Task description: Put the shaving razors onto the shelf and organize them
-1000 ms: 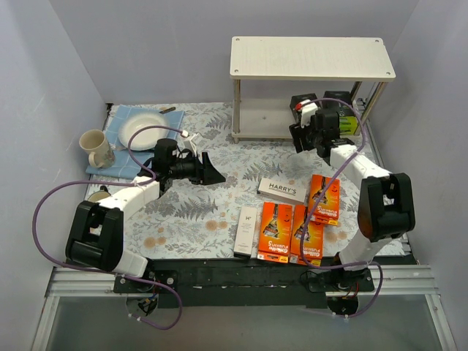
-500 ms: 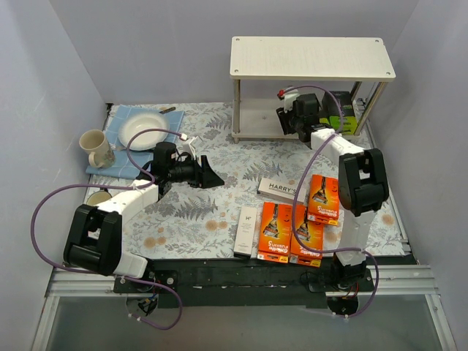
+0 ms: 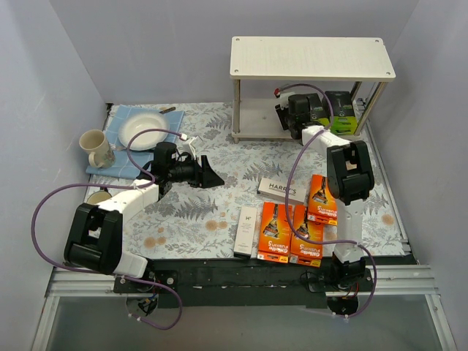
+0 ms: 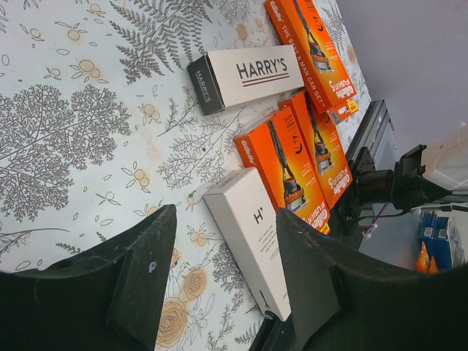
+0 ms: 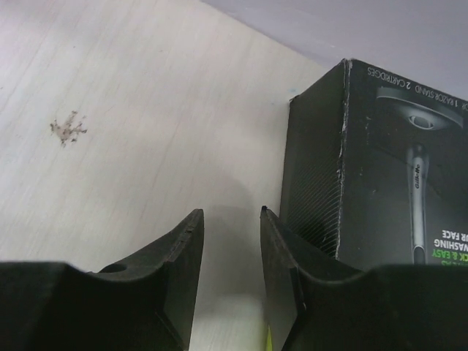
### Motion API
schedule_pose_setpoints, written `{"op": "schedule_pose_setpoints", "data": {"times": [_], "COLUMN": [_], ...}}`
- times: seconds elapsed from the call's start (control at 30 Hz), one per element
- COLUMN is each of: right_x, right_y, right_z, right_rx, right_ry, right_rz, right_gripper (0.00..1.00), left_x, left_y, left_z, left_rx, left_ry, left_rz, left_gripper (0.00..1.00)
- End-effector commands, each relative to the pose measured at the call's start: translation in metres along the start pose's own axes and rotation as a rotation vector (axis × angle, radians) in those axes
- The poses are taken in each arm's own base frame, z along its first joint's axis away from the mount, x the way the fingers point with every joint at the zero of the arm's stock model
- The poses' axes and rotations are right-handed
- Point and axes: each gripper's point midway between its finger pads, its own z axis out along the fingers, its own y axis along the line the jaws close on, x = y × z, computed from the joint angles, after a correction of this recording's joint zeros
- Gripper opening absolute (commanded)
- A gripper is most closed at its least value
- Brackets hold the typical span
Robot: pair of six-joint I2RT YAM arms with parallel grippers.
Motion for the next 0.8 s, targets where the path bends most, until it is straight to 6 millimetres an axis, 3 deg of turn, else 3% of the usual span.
{"op": "schedule_pose_setpoints", "data": {"times": [0.0,0.2,0.47,0.6,0.63,0.77], "right_x": [-0.010,-0.005,-0.015,-0.036,-0.050,-0.072], "right_y": [-0.043,-0.047,-0.048,-0.037,-0.035,-0.008], "right_z": [0.009,0.019,0.020,0.004,-0.005,-0.036], "right_rx": [0.104,0.101,0.092,0.013,-0.007,-0.145], "right_ry": [-0.038,-0.036,-0.066,-0.125,-0.159,-0.211], "right_rz": [0.013,0.003,-0.004,0.001,-0.008,-0.041], "right_gripper": [0.45,0.45,0.46,0.46,0.49,0.70], "left_x": [-0.010,-0.007,-0.011,-0.016,-0.018,-0.024], "left_y": [0.001,0.006,0.006,0.003,0.002,0.002], "left_z": [0.000,0.002,0.003,0.001,0.001,-0.001], "left_rx": [-0.005,-0.012,-0.011,-0.017,-0.017,-0.026], "left_ry": [-0.028,-0.018,-0.022,-0.028,-0.033,-0.043], "left_rz": [0.027,0.017,0.020,0.043,0.052,0.075], "left_gripper": [0.56,0.56,0.56,0.56,0.56,0.59]}}
